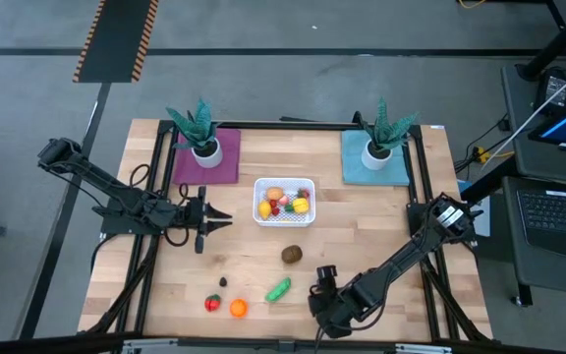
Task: Pick and placing Produce into tupperware
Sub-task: Put the orange into the white bin
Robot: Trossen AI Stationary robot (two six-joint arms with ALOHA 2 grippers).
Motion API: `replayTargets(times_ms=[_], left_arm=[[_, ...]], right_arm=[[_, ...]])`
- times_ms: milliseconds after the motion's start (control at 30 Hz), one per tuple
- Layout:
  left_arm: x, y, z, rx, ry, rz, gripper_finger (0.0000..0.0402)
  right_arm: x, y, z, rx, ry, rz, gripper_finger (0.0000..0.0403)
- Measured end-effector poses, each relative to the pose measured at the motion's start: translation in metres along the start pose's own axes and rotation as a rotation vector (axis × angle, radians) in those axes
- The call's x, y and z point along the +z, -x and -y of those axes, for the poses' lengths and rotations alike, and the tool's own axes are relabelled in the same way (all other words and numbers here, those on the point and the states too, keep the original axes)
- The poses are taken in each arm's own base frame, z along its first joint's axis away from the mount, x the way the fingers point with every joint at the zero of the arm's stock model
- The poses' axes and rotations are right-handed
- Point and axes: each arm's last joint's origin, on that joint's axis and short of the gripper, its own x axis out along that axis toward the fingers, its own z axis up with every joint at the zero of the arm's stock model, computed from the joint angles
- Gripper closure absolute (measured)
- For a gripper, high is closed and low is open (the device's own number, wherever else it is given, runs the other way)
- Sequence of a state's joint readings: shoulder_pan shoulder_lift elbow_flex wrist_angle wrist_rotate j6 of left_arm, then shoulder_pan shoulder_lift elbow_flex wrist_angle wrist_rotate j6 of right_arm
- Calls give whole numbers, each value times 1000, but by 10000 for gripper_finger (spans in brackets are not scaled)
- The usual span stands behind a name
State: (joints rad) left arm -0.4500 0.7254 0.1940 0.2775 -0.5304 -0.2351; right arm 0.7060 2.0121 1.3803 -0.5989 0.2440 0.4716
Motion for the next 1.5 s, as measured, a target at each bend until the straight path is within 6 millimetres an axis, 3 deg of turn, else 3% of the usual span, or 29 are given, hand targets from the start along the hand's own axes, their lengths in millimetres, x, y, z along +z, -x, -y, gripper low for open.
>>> replayTargets(times_ms=[300, 567, 800, 1000, 1100, 1500], left_arm=[[0, 0, 0, -2, 1, -1, 358], [0, 0, 0, -2, -2, -1, 377], [0, 0, 0, -2, -3, -2, 392], [0, 0, 0, -2, -4, -3, 401], [0, 0, 0, -2, -4, -3, 396], [0, 0, 0, -3, -3, -2, 369]], right_arm=[[3, 17, 17, -49, -24, -15, 154], [18, 33, 40, -54, -142, 57, 154], [30, 72, 56, -23, -171, 185, 154], [23, 105, 69, -97, -192, 258, 154], [15, 104, 72, -107, -221, 288, 154], [-33, 64, 83, -88, -274, 493, 154]])
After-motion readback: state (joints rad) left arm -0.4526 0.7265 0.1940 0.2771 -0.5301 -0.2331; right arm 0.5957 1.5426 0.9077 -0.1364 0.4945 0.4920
